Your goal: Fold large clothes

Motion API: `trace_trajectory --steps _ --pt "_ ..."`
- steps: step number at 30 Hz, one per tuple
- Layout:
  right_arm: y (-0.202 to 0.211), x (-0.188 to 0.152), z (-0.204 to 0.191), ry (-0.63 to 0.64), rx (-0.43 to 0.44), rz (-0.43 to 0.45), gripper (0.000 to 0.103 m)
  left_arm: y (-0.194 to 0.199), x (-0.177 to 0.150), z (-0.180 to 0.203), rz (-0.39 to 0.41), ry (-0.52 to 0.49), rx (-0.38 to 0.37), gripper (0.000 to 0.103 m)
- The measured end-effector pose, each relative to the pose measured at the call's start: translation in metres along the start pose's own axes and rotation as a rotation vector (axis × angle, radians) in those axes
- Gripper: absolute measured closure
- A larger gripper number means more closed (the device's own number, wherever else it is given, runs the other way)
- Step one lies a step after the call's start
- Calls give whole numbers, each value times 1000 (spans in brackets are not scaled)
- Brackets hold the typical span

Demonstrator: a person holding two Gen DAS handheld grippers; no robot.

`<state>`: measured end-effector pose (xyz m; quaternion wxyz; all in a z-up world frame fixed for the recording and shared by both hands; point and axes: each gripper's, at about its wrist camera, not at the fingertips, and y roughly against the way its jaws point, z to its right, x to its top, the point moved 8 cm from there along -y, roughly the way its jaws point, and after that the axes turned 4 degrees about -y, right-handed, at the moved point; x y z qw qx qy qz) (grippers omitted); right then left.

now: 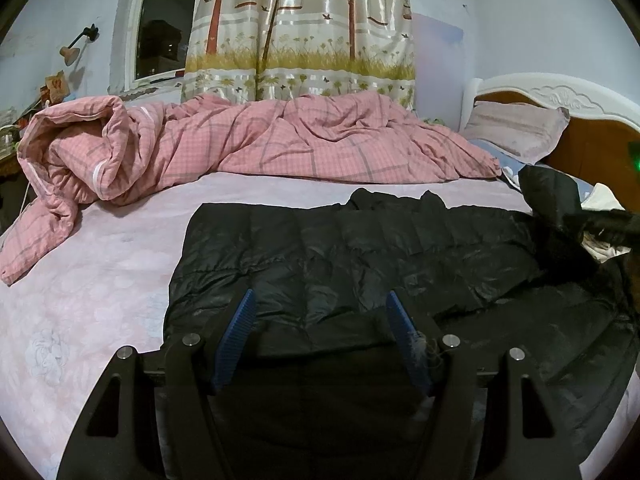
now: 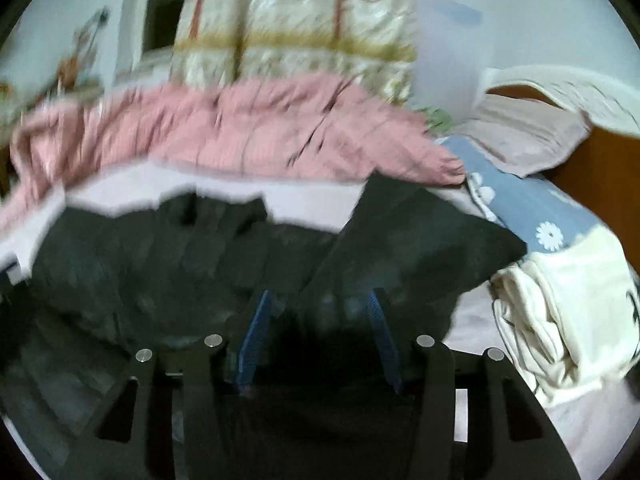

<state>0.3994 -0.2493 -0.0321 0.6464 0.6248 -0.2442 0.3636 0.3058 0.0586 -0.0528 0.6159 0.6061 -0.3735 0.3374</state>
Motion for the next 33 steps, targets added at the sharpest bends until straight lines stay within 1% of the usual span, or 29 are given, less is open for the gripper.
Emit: trace_trajectory --steps 1,2,3,5,6,7,8,9,10,11,12,13,14,15,16,17,18,19,20,21,22,24,25,26,29,30,32,33 --pt "-11 -4 -7 36 -30 -44 48 0 0 0 0 1 0 36" --pt "-16 -8 -8 59 -57 -63 48 0 0 1 0 -1 0 36" --pt "-24 -11 -10 92 -111 -80 48 0 -1 1 1 -2 1 36" --pt "-28 -13 -8 129 -216 -75 49 -1 -1 1 1 0 0 36" --pt "-30 -13 -4 136 -260 -69 62 0 -1 1 0 1 0 36" --pt "-30 -13 3 125 -300 -69 82 -1 -1 1 -1 1 1 36" --pt "-31 -14 17 95 -354 -73 86 0 -1 1 0 1 1 36" --pt "-29 -12 30 59 -400 -71 88 0 -1 1 1 1 1 36" --pt "-26 -12 54 -12 -453 -67 88 0 -1 1 2 1 0 36" --pt "-23 -12 70 -59 -476 -69 88 0 0 1 2 0 0 36" --pt "-20 -15 93 -134 -503 -78 88 0 0 1 1 0 0 36" --pt "-17 -23 125 -238 -524 -103 88 0 -1 1 0 0 0 36" --pt "-15 -32 150 -316 -534 -129 88 -1 -1 1 -1 0 -1 36" --pt "-14 -40 169 -379 -541 -152 88 -1 -1 1 -3 0 -1 36" --pt "-11 -52 193 -460 -528 -172 87 0 -1 1 -3 0 -1 36" --pt "-8 -60 209 -531 -482 -180 85 0 -1 2 -4 -1 -1 36" --pt "-6 -68 223 -608 -425 -184 76 0 -1 2 -3 -1 -1 36" --pt "0 -72 234 -690 -373 -156 68 0 -1 2 -2 -1 0 36" --pt "7 -72 243 -764 -322 -100 68 0 -1 2 -2 -1 1 36" --pt "17 -70 253 -847 -277 -18 68 0 -1 1 -1 -2 1 36" --pt "29 -71 262 -919 -253 48 68 0 -1 1 -1 -2 1 36" --pt "41 -71 271 -992 -232 108 68 -1 -1 1 -1 -2 1 36" --pt "46 -68 272 -998 -227 137 68 -1 -1 1 -2 -2 0 36" --pt "48 -63 269 -960 -232 147 68 -1 -2 1 -2 -1 0 36" --pt "48 -37 240 -710 -249 151 68 -1 -2 1 -4 -2 -1 36" --pt "49 -23 220 -583 -246 166 68 -1 -2 1 -5 -3 -1 36" --pt "45 -2 185 -405 -201 178 68 -1 -2 1 -3 -2 0 36" --pt "39 6 168 -325 -179 169 68 -1 -2 1 -3 -2 -1 36"
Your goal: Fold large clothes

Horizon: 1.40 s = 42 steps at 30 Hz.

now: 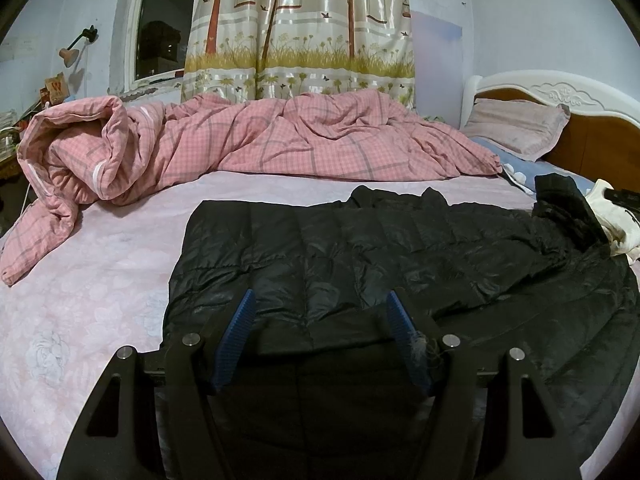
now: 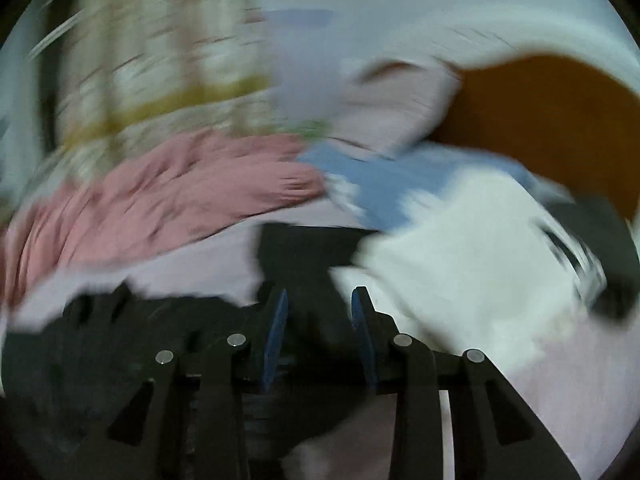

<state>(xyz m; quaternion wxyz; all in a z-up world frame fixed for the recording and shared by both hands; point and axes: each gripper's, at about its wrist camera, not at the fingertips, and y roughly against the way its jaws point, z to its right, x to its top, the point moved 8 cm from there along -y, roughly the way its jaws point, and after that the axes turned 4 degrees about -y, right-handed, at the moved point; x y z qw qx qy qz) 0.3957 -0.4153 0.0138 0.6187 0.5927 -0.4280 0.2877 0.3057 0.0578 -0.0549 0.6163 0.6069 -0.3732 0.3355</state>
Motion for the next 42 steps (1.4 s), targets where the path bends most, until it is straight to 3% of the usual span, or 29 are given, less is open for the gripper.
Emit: trace_trajectory --steps 3,5,11,12,13,16,18,20,21,24,26,30,31,32,35,37,38,39,41,42 --pt "-25 -6 -37 122 -25 -57 68 0 0 1 1 -3 0 36" --pt "-40 -15 -51 145 4 -114 68 -1 0 1 -1 -2 -1 35" --pt "-100 -41 -33 226 -237 -259 68 -4 -3 -1 -13 -1 -4 35" --pt "-106 -46 -28 221 -253 -275 73 -4 -3 -1 -17 -3 -1 35" --pt "-111 -50 -24 231 -279 -272 92 -5 -4 -1 -21 -6 3 35" --pt "-107 -52 -7 242 -341 -244 99 -6 -7 -1 -24 -16 6 35" --pt "-85 -33 4 123 -284 -149 99 -5 -7 -2 -18 -17 5 35" --pt "-46 -5 12 -11 -205 28 99 -6 -6 -1 -18 -17 5 35" --pt "-12 12 16 -82 -154 171 99 -6 -6 -2 -19 -17 6 35" --pt "48 34 20 -129 -96 371 99 -5 -6 -1 -19 -20 7 35" --pt "66 39 20 -144 8 378 99 -5 -6 -2 -17 -21 7 35" --pt "90 41 2 -155 468 277 99 -6 -6 -1 -18 -21 9 35" --pt "95 39 -5 -140 557 248 99 -6 -5 0 -18 -20 8 35" --pt "102 37 -8 -129 579 250 99 -5 -6 -1 -17 -21 9 35" --pt "101 38 -2 -129 387 272 99 -5 -5 -2 -13 -21 7 35" --pt "90 34 17 -146 96 244 99 -5 -5 -3 -14 -21 7 35" --pt "82 29 28 -146 -71 212 99 -5 -5 -4 -15 -21 7 35" --pt "77 22 36 -141 -187 176 99 -4 -5 -5 -14 -21 7 35" --pt "54 -2 65 -166 -439 16 96 -5 -5 -3 -12 -20 7 35" --pt "45 -14 79 -236 -475 -53 92 -5 -5 -3 -13 -21 7 35"
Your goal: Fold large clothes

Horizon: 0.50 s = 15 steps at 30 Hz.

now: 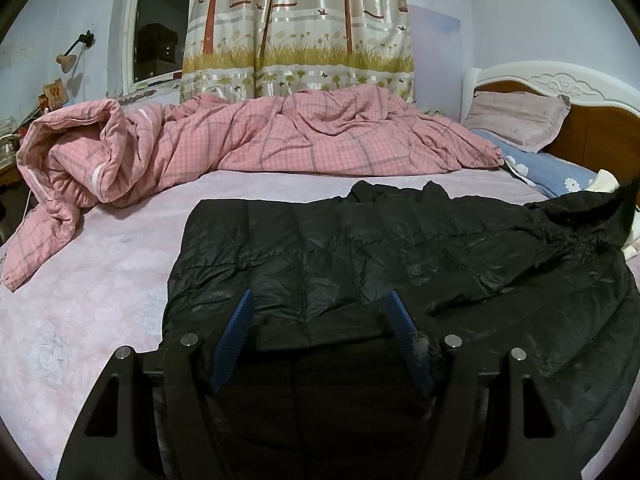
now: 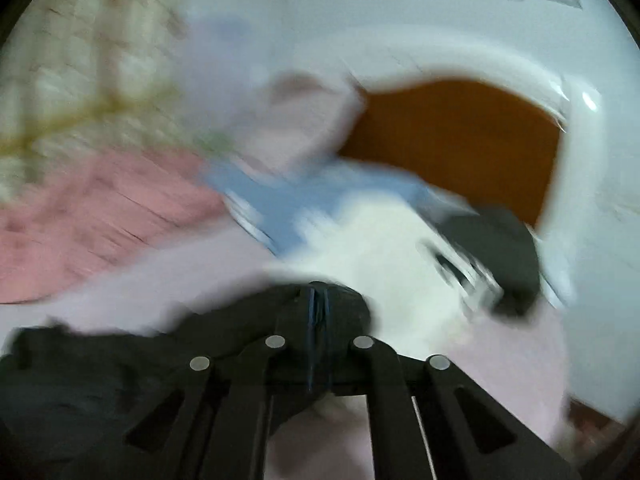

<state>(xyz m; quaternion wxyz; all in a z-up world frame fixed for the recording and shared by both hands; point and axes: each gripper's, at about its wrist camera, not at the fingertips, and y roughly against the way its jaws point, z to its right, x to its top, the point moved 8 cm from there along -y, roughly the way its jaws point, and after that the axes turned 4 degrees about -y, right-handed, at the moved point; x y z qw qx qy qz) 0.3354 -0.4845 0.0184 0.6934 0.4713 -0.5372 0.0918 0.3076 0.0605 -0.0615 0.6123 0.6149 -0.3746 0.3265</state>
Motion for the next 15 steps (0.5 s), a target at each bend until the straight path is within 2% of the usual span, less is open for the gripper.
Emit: trace_trajectory --steps 1,2,3,4,5,6,7,8,9,12,13,15 --pt "-9 -3 10 -65 18 -45 88 0 0 0 0 0 0 35" --pt "-15 -7 14 -161 85 -82 88 0 0 0 -1 -1 1 35" --pt "-15 -9 19 -263 190 -93 88 0 0 -1 -2 -1 1 35" --pt "-12 -7 20 -316 257 -89 87 0 0 0 -1 0 1 35" --pt "-6 -4 21 -328 285 -72 85 0 0 -1 -1 1 1 35" --pt "-1 0 18 -307 284 -39 77 0 0 1 -1 1 1 34" --pt "3 8 15 -274 285 8 59 -1 0 1 -1 1 1 34" --pt "11 12 12 -241 282 46 45 -1 0 0 -2 2 0 34" --pt "21 15 3 -177 278 105 24 -1 0 0 -2 1 1 34" --pt "37 26 -35 -28 330 208 22 -1 0 0 -1 -2 2 34" --pt "41 33 -52 34 377 217 22 -1 0 -1 -2 -2 2 34" --pt "48 24 -92 182 452 193 22 -1 0 1 -2 -1 2 34"
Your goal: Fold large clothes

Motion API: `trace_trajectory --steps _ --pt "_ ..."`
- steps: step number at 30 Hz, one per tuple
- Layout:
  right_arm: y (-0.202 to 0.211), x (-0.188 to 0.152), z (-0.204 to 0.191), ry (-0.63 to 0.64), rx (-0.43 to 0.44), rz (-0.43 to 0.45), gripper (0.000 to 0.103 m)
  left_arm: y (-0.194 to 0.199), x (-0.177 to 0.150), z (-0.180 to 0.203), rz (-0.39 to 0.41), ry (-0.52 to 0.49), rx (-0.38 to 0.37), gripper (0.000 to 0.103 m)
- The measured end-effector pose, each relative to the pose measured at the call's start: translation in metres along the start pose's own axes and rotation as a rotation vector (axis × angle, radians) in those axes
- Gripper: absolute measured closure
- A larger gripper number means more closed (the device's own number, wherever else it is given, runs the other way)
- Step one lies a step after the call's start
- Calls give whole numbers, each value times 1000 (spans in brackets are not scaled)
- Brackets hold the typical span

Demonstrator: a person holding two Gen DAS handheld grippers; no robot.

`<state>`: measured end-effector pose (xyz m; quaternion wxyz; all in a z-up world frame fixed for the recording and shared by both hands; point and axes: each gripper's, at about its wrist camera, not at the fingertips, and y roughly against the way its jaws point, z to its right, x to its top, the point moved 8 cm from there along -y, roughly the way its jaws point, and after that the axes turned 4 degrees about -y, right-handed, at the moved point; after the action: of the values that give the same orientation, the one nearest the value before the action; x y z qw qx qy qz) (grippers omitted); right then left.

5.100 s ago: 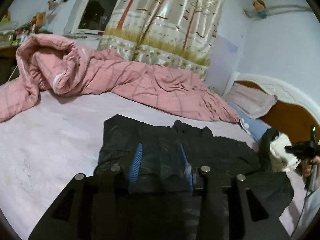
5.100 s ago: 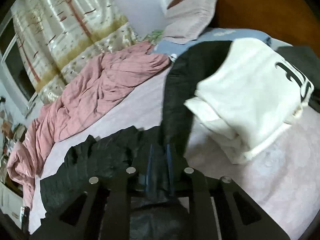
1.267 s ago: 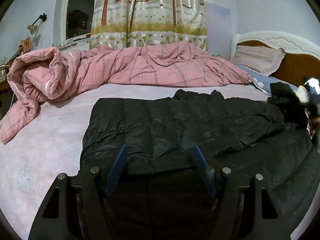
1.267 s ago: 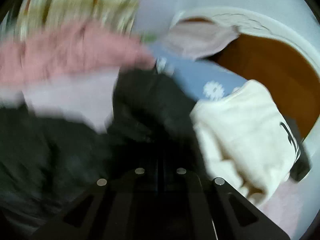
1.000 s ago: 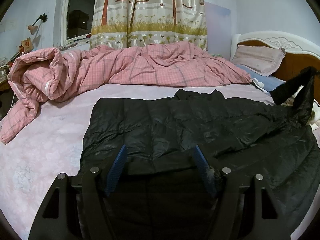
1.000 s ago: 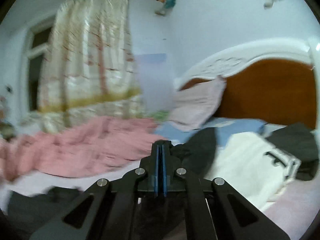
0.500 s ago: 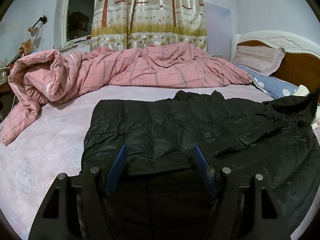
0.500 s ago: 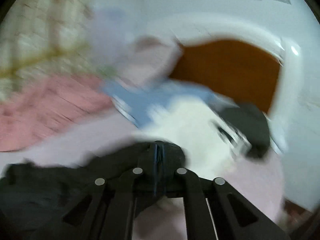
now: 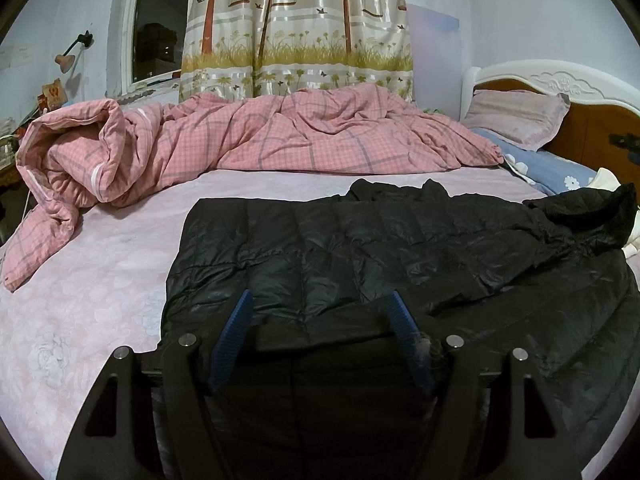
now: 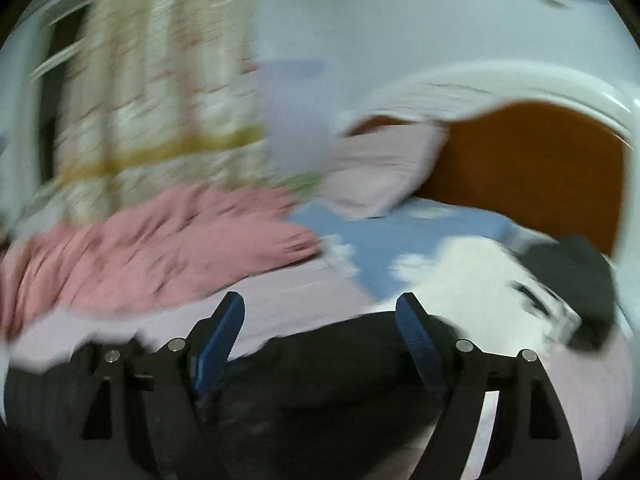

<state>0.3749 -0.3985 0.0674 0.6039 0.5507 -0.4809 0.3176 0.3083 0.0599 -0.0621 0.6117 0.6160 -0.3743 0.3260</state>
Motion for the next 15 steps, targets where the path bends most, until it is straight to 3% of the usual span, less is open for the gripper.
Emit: trace_trajectory --steps 3,6,8,9,10,12,15 --pt "-31 -29 -58 244 45 -153 22 0 0 0 0 0 0 34" --pt "-67 -70 -84 417 -46 -264 24 -1 0 0 -1 0 0 34" --pt "-90 -97 -81 446 -88 -384 39 -1 0 1 -2 0 0 34" --pt "-105 -120 -74 452 -141 -494 52 0 1 0 -3 -2 0 34" --pt "-112 -129 -67 463 -183 -528 68 -1 0 -1 -6 -4 0 34" --pt "-119 -136 -56 530 -304 -493 71 -1 -1 -1 -11 -11 -2 34" --pt "-120 -132 -51 566 -360 -444 99 -2 -3 2 -11 -17 0 34"
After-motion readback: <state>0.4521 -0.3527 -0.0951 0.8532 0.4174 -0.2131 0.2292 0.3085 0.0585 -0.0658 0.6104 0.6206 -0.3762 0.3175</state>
